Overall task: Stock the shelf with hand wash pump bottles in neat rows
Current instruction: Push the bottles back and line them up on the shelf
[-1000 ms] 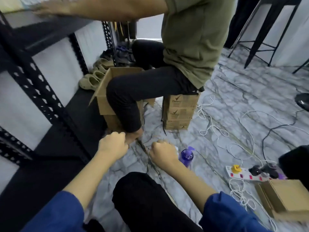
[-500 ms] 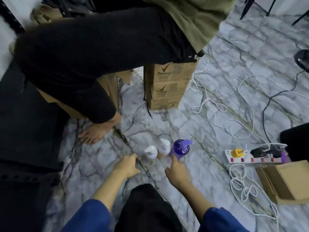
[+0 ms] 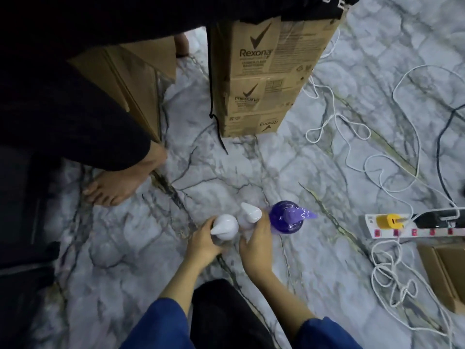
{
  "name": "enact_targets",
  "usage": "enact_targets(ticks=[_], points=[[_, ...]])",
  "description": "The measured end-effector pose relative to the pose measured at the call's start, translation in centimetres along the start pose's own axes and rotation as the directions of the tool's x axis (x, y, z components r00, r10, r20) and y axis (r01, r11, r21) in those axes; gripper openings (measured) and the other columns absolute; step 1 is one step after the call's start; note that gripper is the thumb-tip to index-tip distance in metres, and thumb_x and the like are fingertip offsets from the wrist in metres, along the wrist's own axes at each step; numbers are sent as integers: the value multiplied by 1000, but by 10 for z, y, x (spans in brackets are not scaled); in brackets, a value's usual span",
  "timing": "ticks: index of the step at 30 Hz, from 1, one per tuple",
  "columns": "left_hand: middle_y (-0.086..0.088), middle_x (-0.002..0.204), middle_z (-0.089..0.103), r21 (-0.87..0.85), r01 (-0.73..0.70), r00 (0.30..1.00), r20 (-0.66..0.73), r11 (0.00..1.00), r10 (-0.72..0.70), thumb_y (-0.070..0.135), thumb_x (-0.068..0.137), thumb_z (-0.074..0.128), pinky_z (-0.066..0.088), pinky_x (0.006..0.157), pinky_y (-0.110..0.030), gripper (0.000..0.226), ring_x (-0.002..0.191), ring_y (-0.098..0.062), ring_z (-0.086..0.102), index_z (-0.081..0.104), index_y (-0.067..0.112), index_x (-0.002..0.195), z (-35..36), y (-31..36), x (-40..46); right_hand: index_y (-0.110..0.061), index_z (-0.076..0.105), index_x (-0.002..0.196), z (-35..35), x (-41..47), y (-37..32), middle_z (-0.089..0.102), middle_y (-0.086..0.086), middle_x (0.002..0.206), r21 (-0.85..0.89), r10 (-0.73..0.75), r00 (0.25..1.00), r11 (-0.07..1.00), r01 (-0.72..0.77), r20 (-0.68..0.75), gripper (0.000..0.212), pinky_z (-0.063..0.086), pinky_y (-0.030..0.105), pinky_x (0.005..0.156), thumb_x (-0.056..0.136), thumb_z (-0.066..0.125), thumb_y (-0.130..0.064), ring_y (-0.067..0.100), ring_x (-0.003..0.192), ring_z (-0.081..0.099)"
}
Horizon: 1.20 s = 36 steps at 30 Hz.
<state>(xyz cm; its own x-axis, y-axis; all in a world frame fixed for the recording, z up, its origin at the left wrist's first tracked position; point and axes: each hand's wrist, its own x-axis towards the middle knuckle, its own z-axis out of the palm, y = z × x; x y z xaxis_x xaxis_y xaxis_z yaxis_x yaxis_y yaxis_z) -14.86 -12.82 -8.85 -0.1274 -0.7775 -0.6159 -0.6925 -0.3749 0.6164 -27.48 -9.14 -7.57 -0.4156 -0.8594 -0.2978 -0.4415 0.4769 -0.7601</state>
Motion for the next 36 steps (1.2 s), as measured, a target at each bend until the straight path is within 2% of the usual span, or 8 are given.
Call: enact_targets(ticks=[5, 8, 12, 17, 20, 27, 31, 36], points=[[-2, 123, 61, -97, 4, 998, -56, 995, -9, 17, 63, 85, 50, 89, -41, 75, 113, -28, 57, 53, 26, 130, 15, -8, 13, -6, 43, 135, 7, 11, 5, 50, 7, 128, 41, 37, 999, 998, -36, -10, 72, 38, 25, 99, 65, 53, 11, 19, 118, 48], [1, 115, 61, -218, 64, 992, -96, 974, -86, 15, 65, 85, 50, 90, -43, 64, 112, -29, 57, 57, 31, 120, 19, -11, 15, -6, 51, 117, 9, 13, 4, 55, 5, 113, 72, 88, 996, 994, -86, -27, 53, 42, 26, 85, 65, 57, -11, 21, 105, 53], [16, 98, 58, -344, 86, 994, -34, 935, -104, 24, 54, 86, 52, 85, -39, 59, 102, -20, 59, 52, 48, 95, 14, -22, 6, -26, 40, 104, 6, 9, 4, 59, 0, 101, 111, 134, 988, 984, -141, 74, 50, 46, 35, 76, 65, 70, -20, 22, 91, 57], [15, 102, 64, -332, -17, 1000, -8, 943, 16, 10, 63, 87, 48, 74, -14, 60, 100, -11, 61, 57, 34, 109, 1, -27, -9, -33, 41, 108, -9, -3, 3, 61, -12, 99, 199, 166, 969, 959, -203, 184, 65, 51, 36, 79, 52, 74, -36, 8, 91, 62], [12, 105, 66, -358, -59, 998, -24, 932, 54, 17, 66, 86, 51, 79, -21, 58, 101, -10, 62, 55, 33, 113, -13, -18, -24, -36, 45, 105, -19, -12, -6, 64, -13, 100, 281, 141, 974, 941, -187, 176, 61, 52, 34, 82, 53, 77, -40, 1, 92, 62], [35, 109, 59, -436, -238, 970, -153, 868, 189, 56, 52, 79, 49, 86, -21, 84, 105, 9, 58, 42, 51, 127, -51, 32, -77, -34, 49, 108, -51, -41, -63, 65, -5, 102, 508, 12, 999, 861, -33, 44, 53, 55, 32, 82, 65, 78, -24, 10, 91, 65], [44, 110, 53, -386, -426, 899, -281, 818, 335, 44, 66, 78, 44, 81, -5, 90, 103, 17, 55, 21, 61, 134, -78, 70, -119, -30, 52, 121, -74, -62, -110, 64, -5, 109, 564, -60, 992, 818, 113, -112, 57, 54, 38, 88, 69, 76, -37, 11, 98, 65], [45, 121, 46, -324, -622, 772, -410, 713, 487, 29, 75, 77, 39, 83, -1, 87, 110, 18, 50, 19, 52, 135, -110, 120, -180, -50, 43, 128, -107, -88, -164, 58, -11, 128, 515, -166, 953, 811, 278, -252, 68, 48, 44, 96, 66, 69, -51, 12, 114, 58]])
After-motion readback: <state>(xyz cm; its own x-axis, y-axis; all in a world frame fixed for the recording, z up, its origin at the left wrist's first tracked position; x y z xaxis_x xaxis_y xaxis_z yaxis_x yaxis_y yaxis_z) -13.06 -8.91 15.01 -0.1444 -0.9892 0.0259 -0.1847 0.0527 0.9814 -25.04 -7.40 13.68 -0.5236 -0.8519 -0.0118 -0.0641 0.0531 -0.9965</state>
